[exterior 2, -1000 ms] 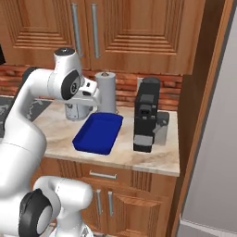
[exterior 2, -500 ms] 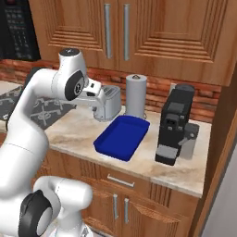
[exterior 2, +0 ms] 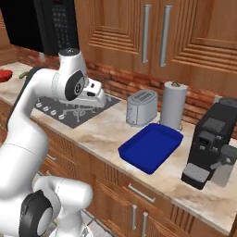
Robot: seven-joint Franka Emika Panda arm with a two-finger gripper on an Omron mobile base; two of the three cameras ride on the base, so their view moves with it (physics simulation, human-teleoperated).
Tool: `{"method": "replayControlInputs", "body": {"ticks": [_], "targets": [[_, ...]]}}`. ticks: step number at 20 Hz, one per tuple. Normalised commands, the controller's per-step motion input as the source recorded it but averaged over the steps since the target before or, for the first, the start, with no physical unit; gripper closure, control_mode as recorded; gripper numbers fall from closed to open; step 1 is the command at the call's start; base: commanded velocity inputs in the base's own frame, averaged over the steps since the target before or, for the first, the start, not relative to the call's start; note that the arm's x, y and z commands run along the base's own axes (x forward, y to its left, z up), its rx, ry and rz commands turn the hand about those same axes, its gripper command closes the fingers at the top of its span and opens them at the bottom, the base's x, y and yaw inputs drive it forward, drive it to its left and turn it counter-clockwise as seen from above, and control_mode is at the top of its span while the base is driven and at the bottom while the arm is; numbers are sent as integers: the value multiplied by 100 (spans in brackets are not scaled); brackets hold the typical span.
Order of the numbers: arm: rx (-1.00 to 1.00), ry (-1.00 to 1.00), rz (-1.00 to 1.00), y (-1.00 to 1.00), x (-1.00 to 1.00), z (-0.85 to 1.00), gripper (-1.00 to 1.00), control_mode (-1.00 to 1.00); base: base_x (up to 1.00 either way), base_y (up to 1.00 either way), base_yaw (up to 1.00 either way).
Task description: Place the two vegetables and bowl onto the tray for setting up a vegetable dip station.
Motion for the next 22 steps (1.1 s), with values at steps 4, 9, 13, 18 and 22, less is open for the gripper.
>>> {"method": "replayControlInputs", "body": {"ticks": [4,9,13,18,22], "targets": [[0,0,0,0,0,0,-100,100,-7,0,43],[0,0,0,0,0,0,-100,100,-4,0,40],[0,0,0,0,0,0,-100,100,0,0,34],[0,0,0,0,0,0,-100,100,0,0,30],[0,0,0,0,0,0,-100,100,2,0,21]]}}
